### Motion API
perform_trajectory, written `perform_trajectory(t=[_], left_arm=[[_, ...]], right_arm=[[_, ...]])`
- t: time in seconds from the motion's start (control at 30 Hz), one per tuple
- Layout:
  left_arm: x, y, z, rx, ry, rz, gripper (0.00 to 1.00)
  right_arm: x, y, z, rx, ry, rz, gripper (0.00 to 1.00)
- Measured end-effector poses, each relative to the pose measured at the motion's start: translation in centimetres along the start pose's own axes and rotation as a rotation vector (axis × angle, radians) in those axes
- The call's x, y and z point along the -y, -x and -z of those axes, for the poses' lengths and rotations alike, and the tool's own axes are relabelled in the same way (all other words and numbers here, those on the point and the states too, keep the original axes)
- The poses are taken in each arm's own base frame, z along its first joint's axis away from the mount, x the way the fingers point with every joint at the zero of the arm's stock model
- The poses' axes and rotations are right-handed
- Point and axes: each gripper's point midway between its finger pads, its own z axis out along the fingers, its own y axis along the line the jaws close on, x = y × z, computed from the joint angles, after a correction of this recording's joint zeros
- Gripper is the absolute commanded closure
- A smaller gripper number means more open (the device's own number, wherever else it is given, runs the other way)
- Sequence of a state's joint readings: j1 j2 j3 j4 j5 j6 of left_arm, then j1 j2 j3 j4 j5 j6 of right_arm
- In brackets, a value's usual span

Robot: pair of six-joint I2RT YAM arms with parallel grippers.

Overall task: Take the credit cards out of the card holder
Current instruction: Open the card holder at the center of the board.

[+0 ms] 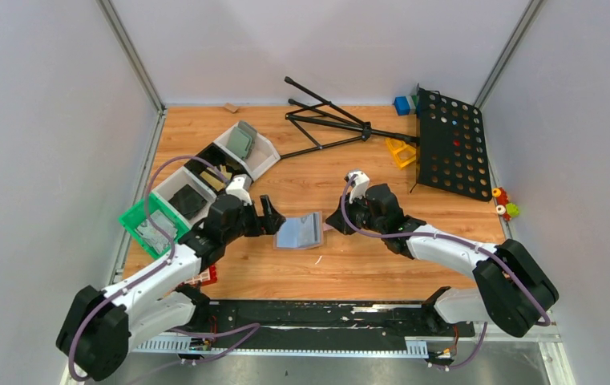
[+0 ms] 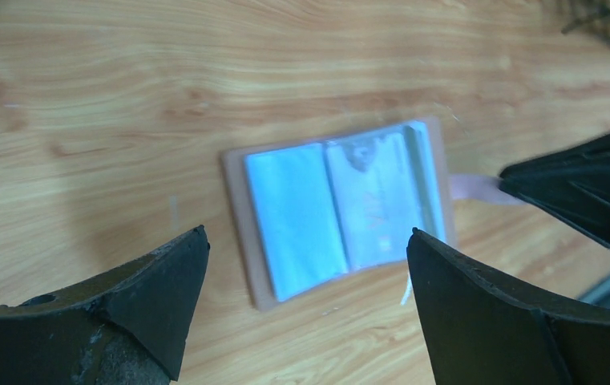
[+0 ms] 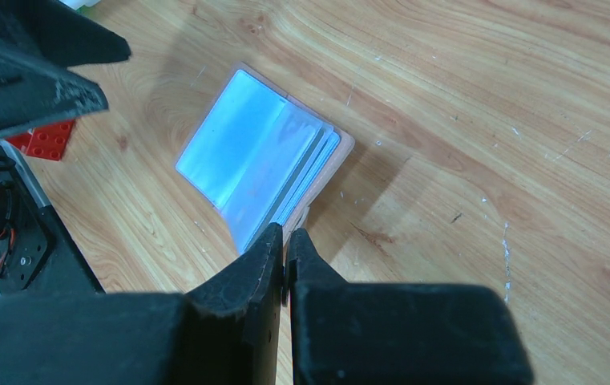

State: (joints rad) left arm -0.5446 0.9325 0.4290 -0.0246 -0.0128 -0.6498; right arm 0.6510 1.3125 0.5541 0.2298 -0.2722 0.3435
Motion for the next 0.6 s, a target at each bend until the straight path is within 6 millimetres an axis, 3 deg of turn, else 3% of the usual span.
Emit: perform_trajectory(t=[0.13, 0.23, 0.37, 0.6], left_arm=[[2.7, -2.2, -1.0, -0.088, -0.108, -0.035, 0.01], [5.5, -4.0, -1.6, -0.166, -0.172, -0.084, 0.07], [8.4, -4.4, -2.8, -0.213, -0.238, -0.112, 0.08], [8.6, -6.2, -3.9, -0.286, -0.251, -0.128, 0.06]], right_arm=[[-0.1, 0.0, 0.0, 0.0, 0.005, 0.001, 1.0], [-0.2, 0.2, 0.0, 0.008, 0.012, 0.002, 1.0], [-0.3, 0.3, 0.0, 0.01, 0.016, 0.002, 1.0], [-0.5, 0.4, -0.1, 0.013, 0.025, 0.003, 1.0]])
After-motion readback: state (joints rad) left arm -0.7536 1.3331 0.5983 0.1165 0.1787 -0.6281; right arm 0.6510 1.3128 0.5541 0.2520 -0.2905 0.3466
